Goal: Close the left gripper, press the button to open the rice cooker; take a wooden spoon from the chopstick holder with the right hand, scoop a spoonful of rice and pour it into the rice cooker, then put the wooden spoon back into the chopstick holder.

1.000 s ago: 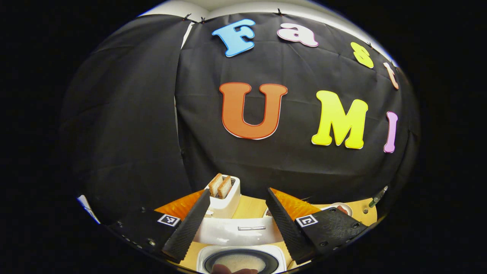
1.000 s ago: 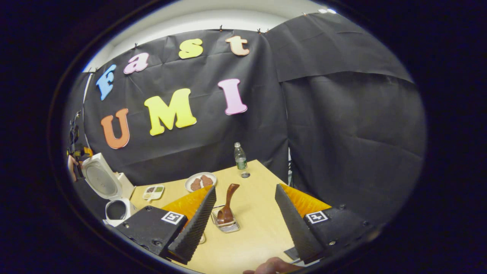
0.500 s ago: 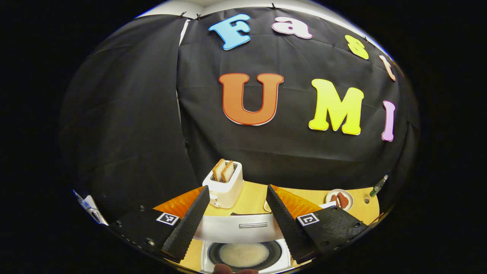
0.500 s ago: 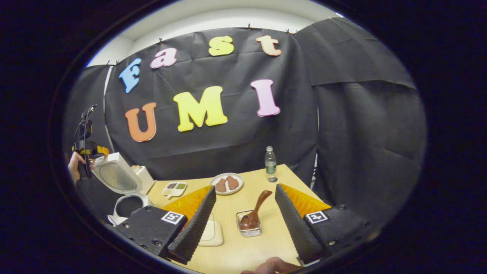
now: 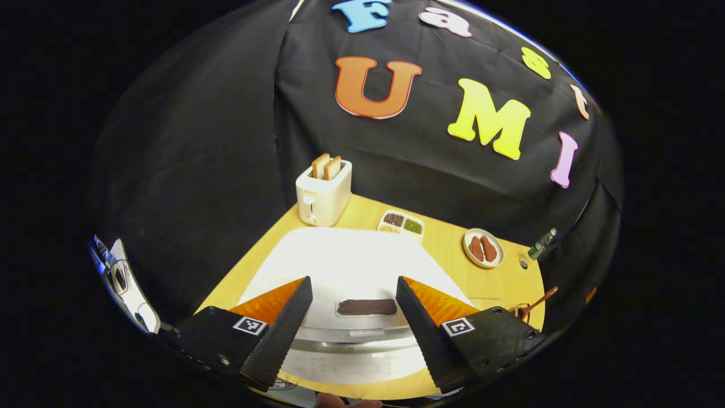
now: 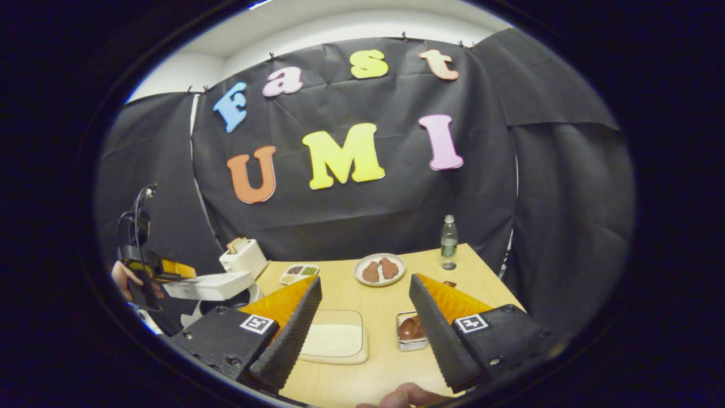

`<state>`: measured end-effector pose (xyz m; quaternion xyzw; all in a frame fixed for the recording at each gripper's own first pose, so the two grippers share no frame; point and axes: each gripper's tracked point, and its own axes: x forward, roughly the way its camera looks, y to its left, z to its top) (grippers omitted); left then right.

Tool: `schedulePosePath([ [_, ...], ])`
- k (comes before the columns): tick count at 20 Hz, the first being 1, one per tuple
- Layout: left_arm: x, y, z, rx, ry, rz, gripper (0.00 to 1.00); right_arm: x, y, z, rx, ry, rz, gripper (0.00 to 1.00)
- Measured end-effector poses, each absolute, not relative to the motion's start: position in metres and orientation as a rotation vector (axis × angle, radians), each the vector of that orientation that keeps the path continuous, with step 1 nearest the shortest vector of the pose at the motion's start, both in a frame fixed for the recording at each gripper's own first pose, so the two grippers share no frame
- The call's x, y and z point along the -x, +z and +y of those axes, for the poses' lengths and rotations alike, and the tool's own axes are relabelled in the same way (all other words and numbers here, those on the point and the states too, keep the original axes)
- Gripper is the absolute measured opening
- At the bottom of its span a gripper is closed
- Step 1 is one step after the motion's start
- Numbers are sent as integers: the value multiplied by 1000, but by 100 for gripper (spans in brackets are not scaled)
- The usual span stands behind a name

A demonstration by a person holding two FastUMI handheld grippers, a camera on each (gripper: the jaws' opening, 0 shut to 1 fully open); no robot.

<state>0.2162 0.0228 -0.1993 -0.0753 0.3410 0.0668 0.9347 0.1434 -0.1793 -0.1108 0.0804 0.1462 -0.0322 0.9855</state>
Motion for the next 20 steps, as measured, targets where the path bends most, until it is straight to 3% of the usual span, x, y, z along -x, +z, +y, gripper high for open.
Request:
schedulePosePath([
  [8, -196, -254, 18, 131, 114, 859, 97, -140, -122, -178, -199, -62, 327, 100],
  [20, -194, -268, 19, 35, 141, 892, 98, -152, -136, -186, -240, -69, 356, 99],
])
